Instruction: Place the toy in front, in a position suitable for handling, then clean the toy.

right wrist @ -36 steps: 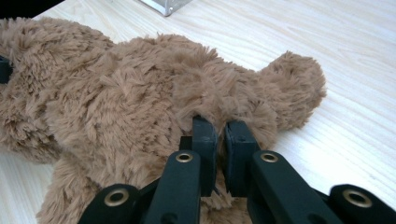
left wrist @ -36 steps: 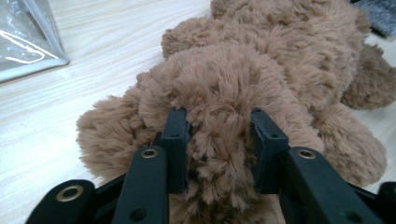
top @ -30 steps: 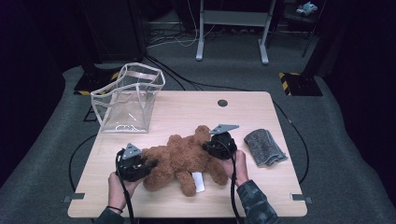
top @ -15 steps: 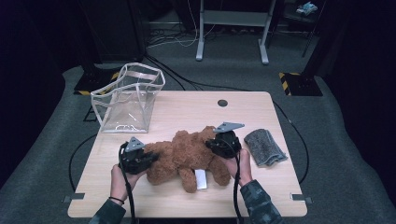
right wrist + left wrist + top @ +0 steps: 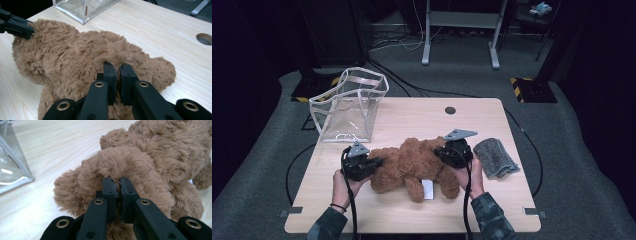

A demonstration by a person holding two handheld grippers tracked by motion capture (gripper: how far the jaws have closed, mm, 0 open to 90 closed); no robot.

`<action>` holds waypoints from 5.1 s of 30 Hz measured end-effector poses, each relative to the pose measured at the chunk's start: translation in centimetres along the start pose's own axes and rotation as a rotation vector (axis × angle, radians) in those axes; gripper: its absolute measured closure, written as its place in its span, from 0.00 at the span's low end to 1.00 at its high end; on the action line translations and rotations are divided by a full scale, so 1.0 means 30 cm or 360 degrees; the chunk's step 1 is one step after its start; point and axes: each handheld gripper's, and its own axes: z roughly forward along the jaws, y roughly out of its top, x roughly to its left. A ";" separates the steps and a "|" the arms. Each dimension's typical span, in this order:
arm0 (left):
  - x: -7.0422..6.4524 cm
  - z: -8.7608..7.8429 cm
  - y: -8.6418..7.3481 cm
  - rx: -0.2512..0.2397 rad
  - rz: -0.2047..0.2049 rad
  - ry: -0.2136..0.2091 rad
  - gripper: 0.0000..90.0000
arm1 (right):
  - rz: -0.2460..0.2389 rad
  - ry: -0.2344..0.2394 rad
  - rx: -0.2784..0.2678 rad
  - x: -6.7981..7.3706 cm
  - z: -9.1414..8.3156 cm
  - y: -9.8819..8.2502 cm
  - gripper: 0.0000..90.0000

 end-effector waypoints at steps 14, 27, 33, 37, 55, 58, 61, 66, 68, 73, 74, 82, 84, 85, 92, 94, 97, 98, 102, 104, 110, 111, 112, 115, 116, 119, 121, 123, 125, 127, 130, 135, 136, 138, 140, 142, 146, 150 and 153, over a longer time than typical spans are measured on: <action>0.011 0.043 0.151 -0.0052 0.0070 -0.0018 0.95 | 0.0016 -0.0103 -0.0054 -0.065 -0.066 0.050 0.96; 0.026 0.174 0.253 0.0029 0.0118 -0.0044 0.97 | 0.0039 -0.0191 -0.0034 -0.137 -0.076 0.065 0.96; 0.025 0.229 0.251 0.0091 0.0113 -0.0064 0.97 | 0.0069 -0.0212 0.0003 -0.173 -0.048 0.042 0.96; 0.018 0.267 0.234 0.0120 0.0104 -0.0047 0.97 | 0.0095 -0.0234 0.0058 -0.201 -0.018 0.021 0.96; 0.027 0.286 0.229 0.0055 0.0069 -0.0065 0.79 | 0.0218 -0.0277 0.0155 -0.241 0.032 -0.037 0.94; 0.028 0.298 0.233 0.0057 0.0064 -0.0070 0.79 | 0.0235 -0.0288 0.0165 -0.244 0.037 -0.045 0.94; 0.030 0.307 0.236 0.0064 0.0067 -0.0073 0.79 | 0.0240 -0.0292 0.0169 -0.245 0.039 -0.049 0.94; 0.035 0.301 0.231 0.0045 0.0034 -0.0072 0.70 | 0.0256 -0.0277 0.0170 -0.250 0.038 -0.058 0.90; 0.039 0.290 0.228 0.0031 0.0016 -0.0075 0.64 | 0.0262 -0.0275 0.0169 -0.250 0.037 -0.058 0.86; 0.048 0.248 0.198 -0.0033 -0.0082 -0.0092 0.34 | 0.0308 -0.0244 0.0153 -0.272 0.000 -0.065 0.51; 0.048 0.248 0.198 -0.0033 -0.0082 -0.0092 0.32 | 0.0308 -0.0244 0.0153 -0.272 0.000 -0.065 0.51; 0.024 0.175 0.141 -0.0027 -0.0059 -0.0052 0.21 | 0.0331 -0.0283 0.0179 -0.330 -0.078 -0.120 0.23; 0.017 0.166 0.127 -0.0010 -0.0031 -0.0033 0.19 | 0.0343 -0.0305 0.0193 -0.347 -0.089 -0.142 0.22; 0.014 0.165 0.120 -0.0008 -0.0028 -0.0025 0.19 | 0.0343 -0.0305 0.0193 -0.347 -0.089 -0.142 0.22; 0.006 0.182 0.046 0.0032 -0.0010 0.0000 0.18 | 0.0433 -0.0433 0.0240 -0.415 -0.114 -0.224 0.22; 0.004 0.192 0.026 0.0028 -0.0008 -0.0028 0.20 | 0.0468 -0.0476 0.0250 -0.437 -0.117 -0.249 0.22; -0.001 0.207 0.001 0.0048 0.0010 -0.0035 0.21 | 0.0507 -0.0512 0.0288 -0.467 -0.110 -0.276 0.21; -0.003 0.213 -0.006 0.0059 0.0007 -0.0035 0.21 | 0.0518 -0.0533 0.0313 -0.485 -0.101 -0.292 0.21; -0.005 0.225 -0.018 0.0067 -0.0007 -0.0041 0.21 | 0.0535 -0.0570 0.0380 -0.510 -0.076 -0.314 0.20; -0.006 0.228 -0.019 0.0068 -0.0010 -0.0035 0.21 | 0.0545 -0.0573 0.0386 -0.513 -0.071 -0.318 0.20; -0.013 0.234 -0.041 0.0080 -0.0009 -0.0029 0.19 | 0.0577 -0.0610 0.0474 -0.536 -0.024 -0.356 0.18; -0.014 0.236 -0.046 0.0081 -0.0013 -0.0024 0.18 | 0.0564 -0.0611 0.0480 -0.540 -0.018 -0.364 0.18; -0.014 0.238 -0.052 0.0090 -0.0019 -0.0018 0.17 | 0.0573 -0.0615 0.0487 -0.540 -0.013 -0.369 0.19; -0.007 0.238 -0.068 0.0107 -0.0020 -0.0001 0.17 | 0.0605 -0.0603 0.0510 -0.547 0.000 -0.381 0.21; -0.006 0.238 -0.072 0.0102 -0.0034 0.0004 0.17 | 0.0617 -0.0605 0.0518 -0.549 0.003 -0.383 0.21; 0.008 0.234 -0.087 0.0125 -0.0042 0.0005 0.16 | 0.0602 -0.0611 0.0526 -0.554 0.015 -0.395 0.21; 0.017 0.233 -0.098 0.0128 -0.0049 0.0003 0.16 | 0.0604 -0.0620 0.0535 -0.549 0.019 -0.398 0.21; 0.021 0.236 -0.104 0.0135 -0.0061 0.0010 0.16 | 0.0595 -0.0632 0.0531 -0.544 0.021 -0.400 0.21; 0.022 0.237 -0.109 0.0139 -0.0052 0.0031 0.16 | 0.0568 -0.0660 0.0518 -0.542 0.023 -0.405 0.25; 0.025 0.238 -0.113 0.0139 -0.0084 0.0013 0.16 | 0.0572 -0.0662 0.0516 -0.541 0.023 -0.405 0.27; 0.025 0.242 -0.127 0.0146 -0.0093 0.0028 0.16 | 0.0566 -0.0681 0.0488 -0.544 0.010 -0.403 0.53; 0.025 0.251 -0.144 0.0172 -0.0075 0.0040 0.16 | 0.0593 -0.0663 0.0441 -0.554 -0.014 -0.405 0.76; 0.025 0.254 -0.149 0.0174 -0.0071 0.0045 0.16 | 0.0610 -0.0658 0.0431 -0.552 -0.023 -0.404 0.77; 0.026 0.262 -0.155 0.0176 -0.0103 0.0043 0.15 | 0.0614 -0.0653 0.0392 -0.549 -0.048 -0.393 0.79; 0.031 0.262 -0.157 0.0180 -0.0108 0.0055 0.15 | 0.0604 -0.0636 0.0351 -0.548 -0.068 -0.378 0.80; 0.036 0.261 -0.159 0.0188 -0.0120 0.0062 0.14 | 0.0613 -0.0623 0.0328 -0.538 -0.083 -0.359 0.80; 0.048 0.271 -0.169 0.0223 -0.0130 0.0076 0.12 | 0.0566 -0.0592 0.0266 -0.518 -0.111 -0.314 0.80; 0.049 0.278 -0.183 0.0225 -0.0131 0.0107 0.12 | 0.0554 -0.0561 0.0225 -0.493 -0.137 -0.270 0.80; 0.052 0.280 -0.203 0.0212 -0.0101 0.0157 0.11 | 0.0508 -0.0537 0.0177 -0.474 -0.165 -0.230 0.80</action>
